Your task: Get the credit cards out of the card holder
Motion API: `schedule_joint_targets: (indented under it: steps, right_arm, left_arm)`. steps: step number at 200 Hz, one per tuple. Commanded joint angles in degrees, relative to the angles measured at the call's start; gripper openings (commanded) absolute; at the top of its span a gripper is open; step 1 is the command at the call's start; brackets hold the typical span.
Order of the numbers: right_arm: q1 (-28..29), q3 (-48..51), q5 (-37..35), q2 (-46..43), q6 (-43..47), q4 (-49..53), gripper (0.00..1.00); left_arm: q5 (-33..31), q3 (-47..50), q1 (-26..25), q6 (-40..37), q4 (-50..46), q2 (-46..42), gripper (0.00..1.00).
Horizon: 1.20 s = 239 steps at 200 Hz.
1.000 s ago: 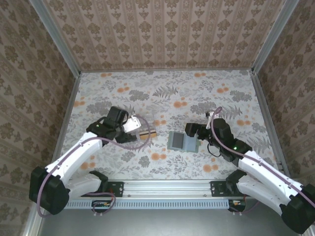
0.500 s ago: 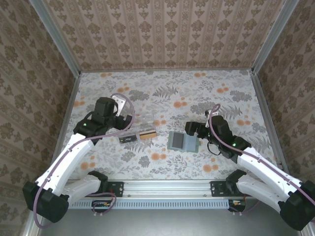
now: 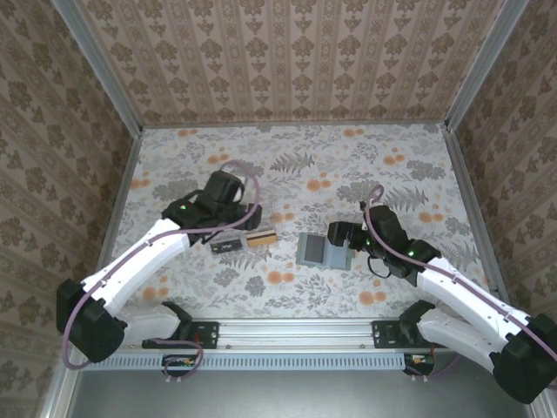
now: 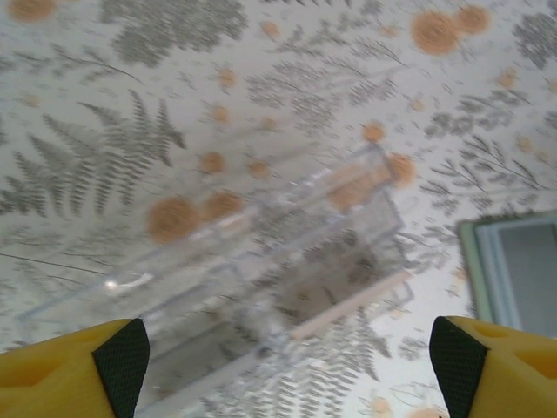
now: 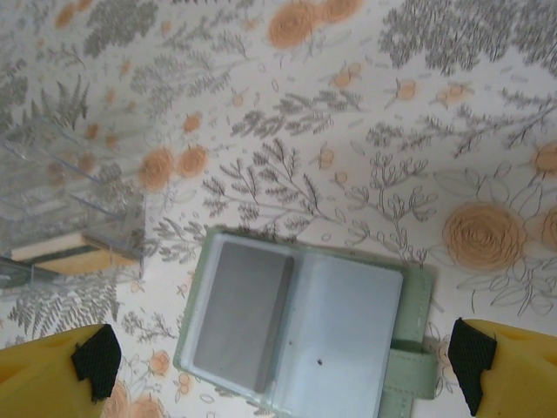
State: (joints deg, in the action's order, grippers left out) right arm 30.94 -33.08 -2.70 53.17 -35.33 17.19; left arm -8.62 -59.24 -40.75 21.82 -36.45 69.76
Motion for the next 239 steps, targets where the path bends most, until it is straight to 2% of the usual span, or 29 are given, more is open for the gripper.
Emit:
schedule_joint_targets:
  steps: [1, 21, 41, 55, 71, 81, 90, 107, 127, 144, 152, 172, 192, 207, 221, 239]
  right_arm:
    - [0.73, -1.98, 2.97, 2.16, -0.67, 3.26, 0.96]
    - [1.36, -1.77, 3.36, 4.0, -1.71, 3.38, 0.89]
    - [1.82, -1.05, 3.24, 5.23, -2.4, 2.77, 0.85]
    - [2.02, -0.52, 2.7, 5.99, -3.17, 2.12, 0.84]
    - [2.02, -0.06, 2.61, 7.04, -3.72, 1.41, 0.84]
    - [2.02, 0.12, 2.58, 7.67, -4.22, 1.18, 0.83]
    - [2.02, 0.37, 2.53, 8.19, -4.48, 0.82, 0.82]
    - [2.02, 0.47, 3.26, 9.24, -4.75, 0.2, 0.74]
    - [2.1, 0.3, 3.88, 10.27, -4.66, -0.38, 0.62]
    - [2.2, 0.1, 4.02, 11.42, -4.49, -0.51, 0.43]
    - [2.2, -0.17, 3.64, 12.28, -4.48, -0.26, 0.38]
    - [2.22, -0.49, 2.6, 14.79, -4.16, -0.13, 0.34]
    - [2.11, -0.16, 1.45, 17.25, -4.07, 0.04, 0.25]
    - [2.11, 0.38, 2.29, 18.41, -4.13, -1.25, 0.23]
    - [2.12, -0.03, 2.37, 19.41, -4.13, -1.22, 0.16]
    - [2.15, -0.74, 1.25, 20.29, -4.18, -0.17, 0.15]
  left_arm:
    - [-1.96, -0.65, -4.28, 7.23, 2.22, 2.25, 0.82]
    - [-2.5, 1.64, -9.2, 10.08, 7.73, 3.45, 0.8]
    - [-0.29, 3.39, -12.25, 12.24, 12.88, 5.42, 0.68]
    - [0.31, 3.93, -14.16, 14.28, 15.19, 7.42, 0.52]
    - [1.93, 4.17, -16.0, 14.92, 17.79, 10.22, 0.39]
    - [2.98, 4.46, -16.81, 15.57, 19.43, 12.23, 0.24]
    - [4.73, 4.8, -17.24, 16.36, 21.37, 14.36, 0.15]
    - [8.35, 4.95, -17.85, 18.1, 24.8, 18.69, 0.0]
    - [12.3, 4.36, -18.2, 19.21, 28.21, 23.38, 0.0]
    - [14.72, 3.51, -18.22, 19.78, 29.77, 26.09, 0.01]
    - [14.86, 3.12, -18.26, 19.82, 29.58, 27.16, 0.01]
    - [15.04, 2.52, -18.06, 20.3, 28.87, 28.94, 0.03]
    - [15.13, 2.4, -17.66, 20.59, 28.28, 29.89, 0.07]
    - [15.04, 2.54, -17.53, 20.7, 28.13, 30.24, 0.07]
    - [15.3, 2.45, -17.37, 20.76, 28.1, 30.67, 0.07]
    - [15.14, 2.46, -17.19, 20.98, 28.1, 30.54, 0.07]
